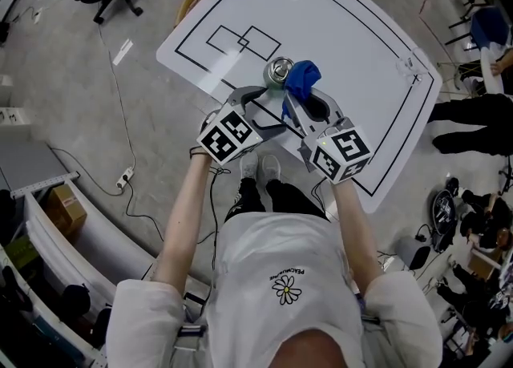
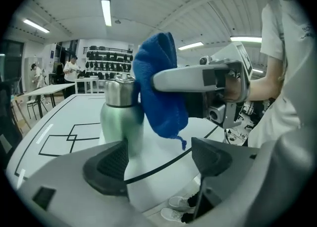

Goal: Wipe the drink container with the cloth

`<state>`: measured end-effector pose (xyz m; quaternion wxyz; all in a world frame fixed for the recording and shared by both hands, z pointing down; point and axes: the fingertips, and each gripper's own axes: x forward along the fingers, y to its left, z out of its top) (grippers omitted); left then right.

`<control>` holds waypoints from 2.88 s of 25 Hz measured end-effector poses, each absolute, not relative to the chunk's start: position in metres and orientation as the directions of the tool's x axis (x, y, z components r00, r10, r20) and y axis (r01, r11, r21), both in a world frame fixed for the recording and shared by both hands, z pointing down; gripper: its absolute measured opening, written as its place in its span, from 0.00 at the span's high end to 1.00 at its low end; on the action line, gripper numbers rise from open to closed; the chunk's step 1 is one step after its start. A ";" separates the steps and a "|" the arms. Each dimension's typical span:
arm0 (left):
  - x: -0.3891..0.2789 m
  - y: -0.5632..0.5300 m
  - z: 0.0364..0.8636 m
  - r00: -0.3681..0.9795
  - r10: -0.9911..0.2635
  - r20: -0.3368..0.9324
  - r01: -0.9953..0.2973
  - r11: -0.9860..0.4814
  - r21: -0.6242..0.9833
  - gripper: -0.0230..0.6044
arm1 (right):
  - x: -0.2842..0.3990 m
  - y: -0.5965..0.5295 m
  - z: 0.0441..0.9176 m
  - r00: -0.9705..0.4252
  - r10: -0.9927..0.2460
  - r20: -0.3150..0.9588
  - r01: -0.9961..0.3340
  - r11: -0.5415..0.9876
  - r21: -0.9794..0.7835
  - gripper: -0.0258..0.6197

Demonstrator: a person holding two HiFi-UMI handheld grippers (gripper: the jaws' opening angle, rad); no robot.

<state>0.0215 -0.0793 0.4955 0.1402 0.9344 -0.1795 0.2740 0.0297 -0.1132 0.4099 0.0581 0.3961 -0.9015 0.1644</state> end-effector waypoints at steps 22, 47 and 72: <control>0.013 -0.122 0.502 0.779 -0.280 0.562 -0.432 -0.888 0.156 0.34 | 0.033 -0.120 0.412 -0.659 -0.714 0.236 -0.751 0.614 -0.243 0.89; 0.023 -0.144 0.499 0.802 -0.267 0.535 -0.385 -0.915 0.121 0.34 | 0.035 -0.125 0.414 -0.643 -0.724 0.249 -0.765 0.600 -0.232 0.89; 0.043 -0.092 0.496 0.819 -0.191 0.541 -0.320 -0.935 0.154 0.34 | 0.045 -0.137 0.417 -0.607 -0.747 0.270 -0.795 0.566 -0.221 0.89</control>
